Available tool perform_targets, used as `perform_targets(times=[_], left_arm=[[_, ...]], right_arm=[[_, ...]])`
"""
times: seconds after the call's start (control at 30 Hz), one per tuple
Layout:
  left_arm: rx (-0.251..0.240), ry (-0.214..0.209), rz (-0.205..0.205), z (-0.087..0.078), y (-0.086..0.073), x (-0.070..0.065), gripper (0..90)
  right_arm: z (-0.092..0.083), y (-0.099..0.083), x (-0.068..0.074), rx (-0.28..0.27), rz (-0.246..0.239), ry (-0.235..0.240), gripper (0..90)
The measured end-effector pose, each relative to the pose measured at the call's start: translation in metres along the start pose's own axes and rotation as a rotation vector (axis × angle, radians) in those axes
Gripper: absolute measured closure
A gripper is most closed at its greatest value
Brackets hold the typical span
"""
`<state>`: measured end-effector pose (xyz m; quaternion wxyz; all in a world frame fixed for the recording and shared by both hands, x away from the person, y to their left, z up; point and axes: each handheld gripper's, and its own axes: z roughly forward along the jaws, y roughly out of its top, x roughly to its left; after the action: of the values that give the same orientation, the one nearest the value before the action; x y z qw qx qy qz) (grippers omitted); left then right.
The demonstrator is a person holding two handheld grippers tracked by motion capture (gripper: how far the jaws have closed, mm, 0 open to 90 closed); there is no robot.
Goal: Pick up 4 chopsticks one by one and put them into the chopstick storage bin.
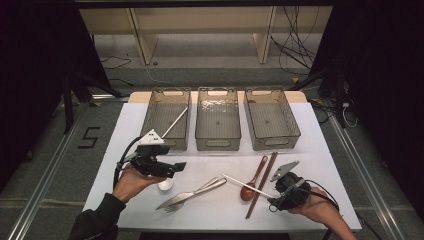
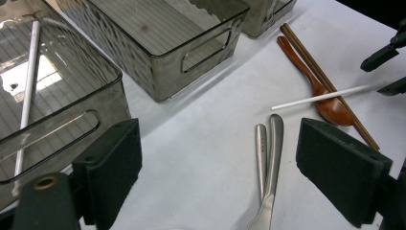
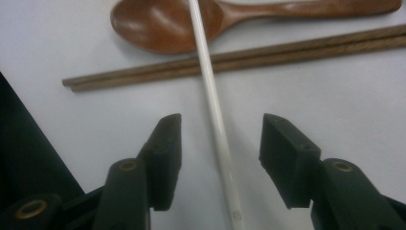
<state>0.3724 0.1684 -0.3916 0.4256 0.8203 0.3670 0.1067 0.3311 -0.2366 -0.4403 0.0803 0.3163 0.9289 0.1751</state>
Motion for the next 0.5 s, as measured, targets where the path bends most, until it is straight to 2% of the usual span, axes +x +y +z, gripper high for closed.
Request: perform_targets(times=[0.1, 0.5], left_arm=[[0.0, 0.003, -0.002, -0.0012, -0.0033, -0.0005, 15.4], [0.004, -0.011, 0.02, -0.0033, -0.0073, -0.0078, 15.4]], right_arm=[[0.0037, -0.001, -0.0019, 0.038, -0.002, 0.002, 55.1], [0.011, 0.001, -0.0033, 0.088, -0.025, 0.016, 67.8]])
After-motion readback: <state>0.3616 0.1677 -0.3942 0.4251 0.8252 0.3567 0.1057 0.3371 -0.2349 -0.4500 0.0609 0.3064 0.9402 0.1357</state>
